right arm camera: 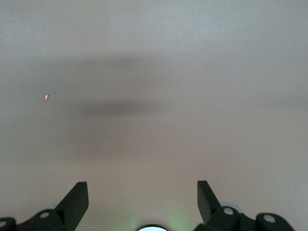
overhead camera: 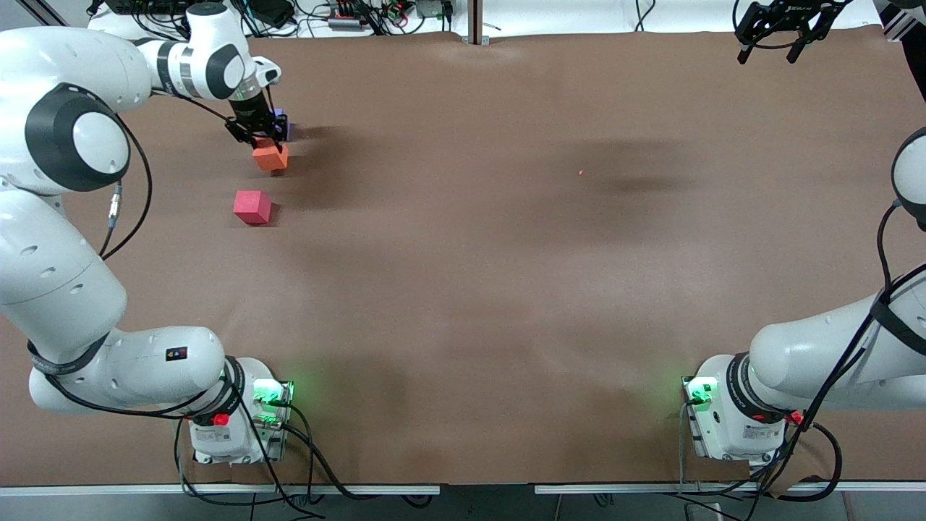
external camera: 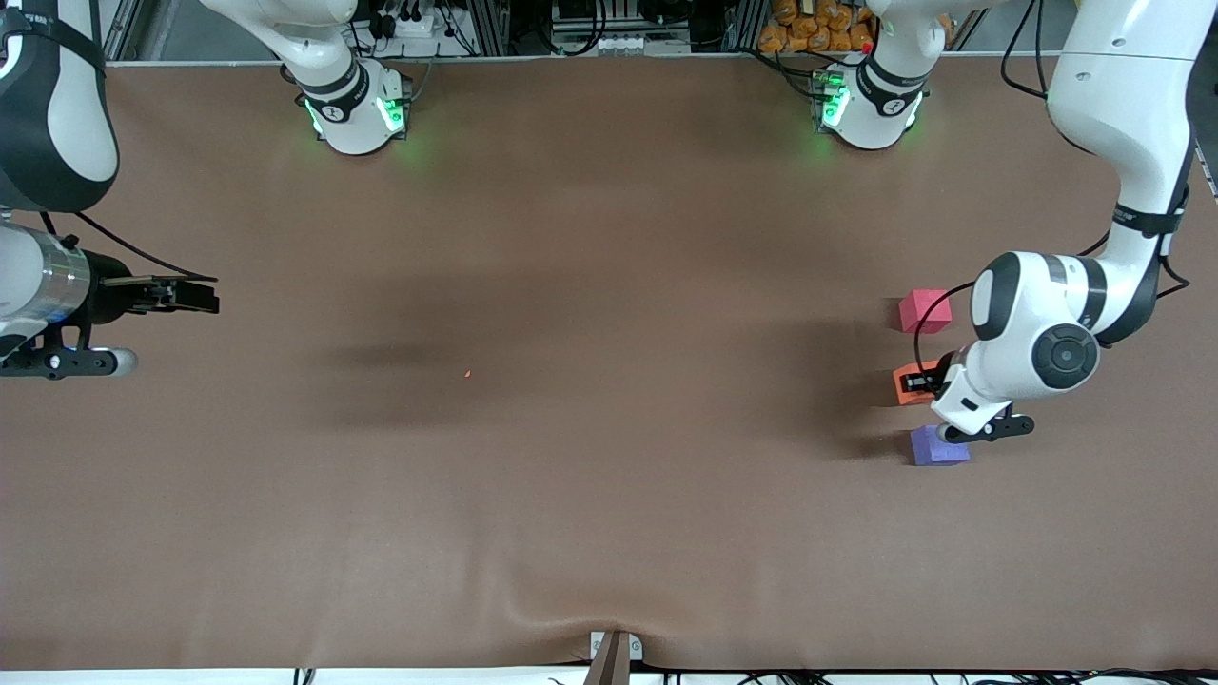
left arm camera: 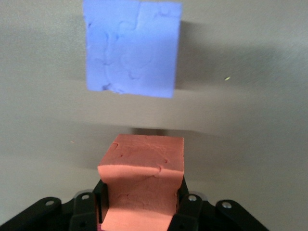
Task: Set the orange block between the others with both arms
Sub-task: 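Lower the orange cube between the pink and purple cubes, open left gripper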
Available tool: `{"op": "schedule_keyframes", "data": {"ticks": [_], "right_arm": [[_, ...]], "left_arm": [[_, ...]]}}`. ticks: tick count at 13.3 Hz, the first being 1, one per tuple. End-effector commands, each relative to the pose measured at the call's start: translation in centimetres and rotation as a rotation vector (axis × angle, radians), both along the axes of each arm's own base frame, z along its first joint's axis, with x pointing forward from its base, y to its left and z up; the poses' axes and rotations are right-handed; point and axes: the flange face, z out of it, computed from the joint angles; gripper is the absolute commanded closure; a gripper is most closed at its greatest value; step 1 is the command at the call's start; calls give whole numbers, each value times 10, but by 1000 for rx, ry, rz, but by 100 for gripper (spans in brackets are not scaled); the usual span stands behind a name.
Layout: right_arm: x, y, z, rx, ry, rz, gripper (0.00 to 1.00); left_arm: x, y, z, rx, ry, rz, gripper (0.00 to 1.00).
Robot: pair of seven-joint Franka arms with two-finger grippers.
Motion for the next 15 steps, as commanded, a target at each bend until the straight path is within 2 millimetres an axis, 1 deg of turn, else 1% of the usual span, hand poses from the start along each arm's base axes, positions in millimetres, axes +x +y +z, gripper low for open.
{"op": "schedule_keyframes", "data": {"ticks": [1, 3, 4, 5, 7, 9, 11, 12, 13, 15], "right_arm": [[-7, -5, 8, -41, -19, -33, 0], [-9, -14, 9, -29, -12, -63, 0], [-9, -14, 10, -32, -15, -67, 0], [-8, -13, 16, -43, -25, -76, 0], [-7, -9, 21, -53, -33, -62, 0], [-5, -8, 36, -51, -63, -52, 0], [-6, -1, 37, -64, -52, -45, 0], [-5, 6, 36, -69, -52, -38, 0], [-4, 6, 34, -62, -50, -42, 0], [-4, -7, 32, -55, -45, -64, 0]], "left_arm": [[-6, 9, 5, 7, 9, -60, 86], [-9, 9, -2, 5, 23, -61, 82], [-9, 9, -4, 9, 26, -63, 82], [-12, 8, -8, 16, 32, -75, 82], [-14, 10, -13, 19, 43, -76, 82], [-15, 10, -16, 18, 48, -76, 82], [-15, 11, -19, 17, 52, -69, 82], [-14, 19, -20, 15, 52, -55, 82], [-13, 23, -20, 16, 50, -49, 82], [-12, 23, -20, 16, 44, -49, 82]]}}
